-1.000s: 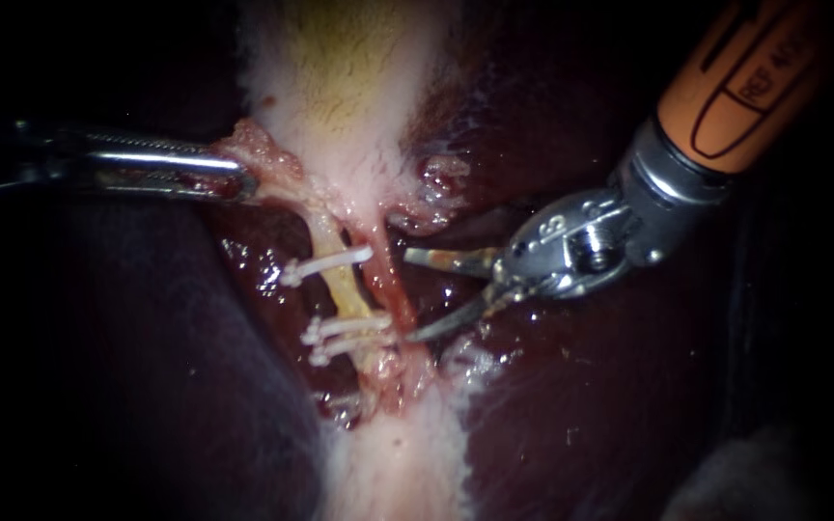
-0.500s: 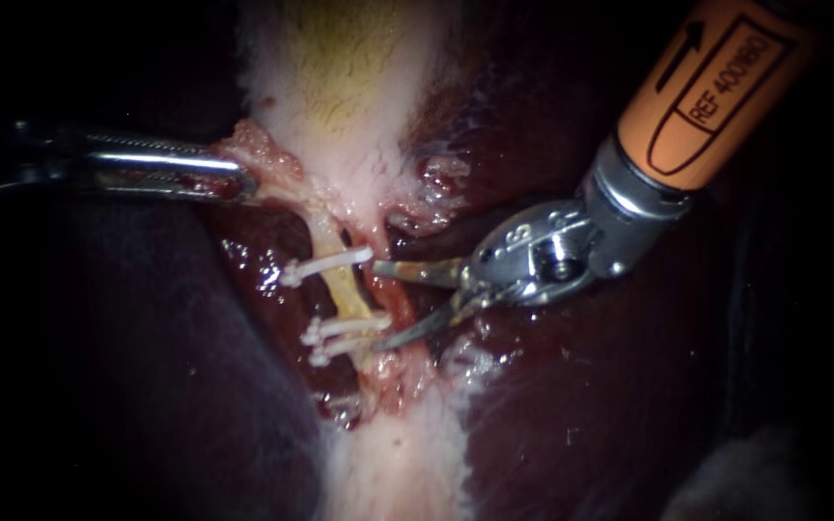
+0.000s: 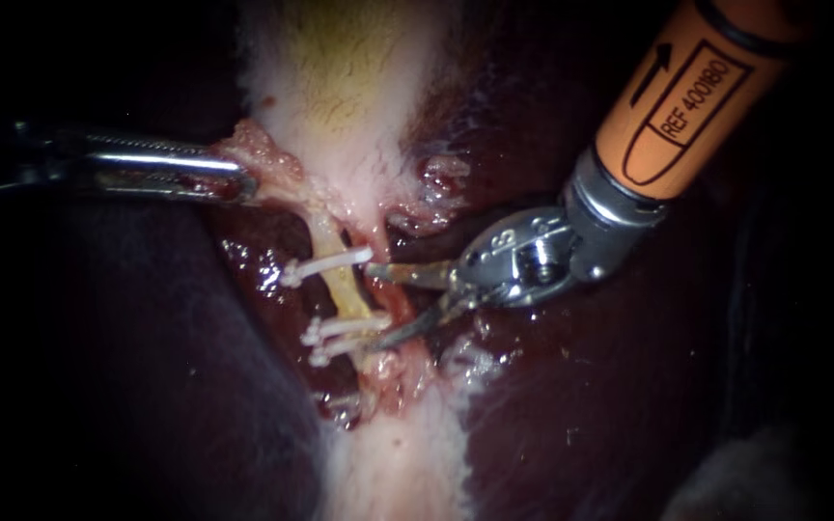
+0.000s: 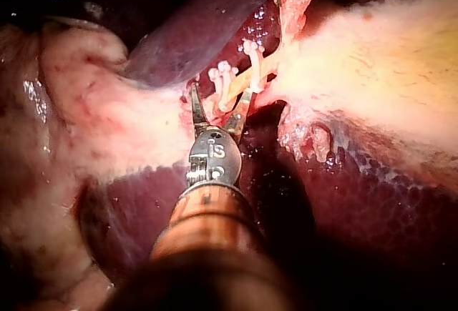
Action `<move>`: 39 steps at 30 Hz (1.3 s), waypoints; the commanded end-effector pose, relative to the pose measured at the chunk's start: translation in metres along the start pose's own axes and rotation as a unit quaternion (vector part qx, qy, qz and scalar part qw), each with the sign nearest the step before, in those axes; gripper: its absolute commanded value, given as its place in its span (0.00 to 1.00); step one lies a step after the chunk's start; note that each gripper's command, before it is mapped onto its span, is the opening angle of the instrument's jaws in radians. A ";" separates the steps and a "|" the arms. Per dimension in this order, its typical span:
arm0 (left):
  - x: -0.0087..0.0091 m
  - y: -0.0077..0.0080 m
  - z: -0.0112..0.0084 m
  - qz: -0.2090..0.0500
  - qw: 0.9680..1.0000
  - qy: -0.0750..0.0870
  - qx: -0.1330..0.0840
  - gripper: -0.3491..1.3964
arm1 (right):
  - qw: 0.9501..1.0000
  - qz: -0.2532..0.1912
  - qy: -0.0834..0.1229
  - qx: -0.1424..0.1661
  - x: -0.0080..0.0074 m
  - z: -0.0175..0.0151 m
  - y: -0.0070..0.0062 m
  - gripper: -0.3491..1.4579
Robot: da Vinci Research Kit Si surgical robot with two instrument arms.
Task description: Go to the cutting position left tube
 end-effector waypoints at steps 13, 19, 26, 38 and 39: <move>0.0001 0.0003 0.0000 0.000 1.000 0.000 -0.002 0.00 | 1.000 0.006 -0.011 0.016 -0.0018 0.0037 0.0020 0.91; 0.0001 0.0004 0.0001 0.000 1.000 0.000 -0.002 0.00 | 1.000 0.008 -0.011 0.014 -0.0021 0.0047 0.0033 0.91; 0.0001 0.0004 0.0001 0.000 1.000 0.000 -0.002 0.00 | 0.999 0.014 0.006 0.040 -0.0018 0.0050 0.0032 0.92; 0.0001 0.0003 0.0002 0.000 1.000 0.000 -0.002 0.00 | 0.992 0.022 0.071 0.104 0.0005 0.0056 0.0012 0.91; 0.0001 0.0003 0.0002 0.000 1.000 0.000 -0.002 0.00 | 0.991 0.023 0.073 0.106 0.0008 0.0057 0.0010 0.91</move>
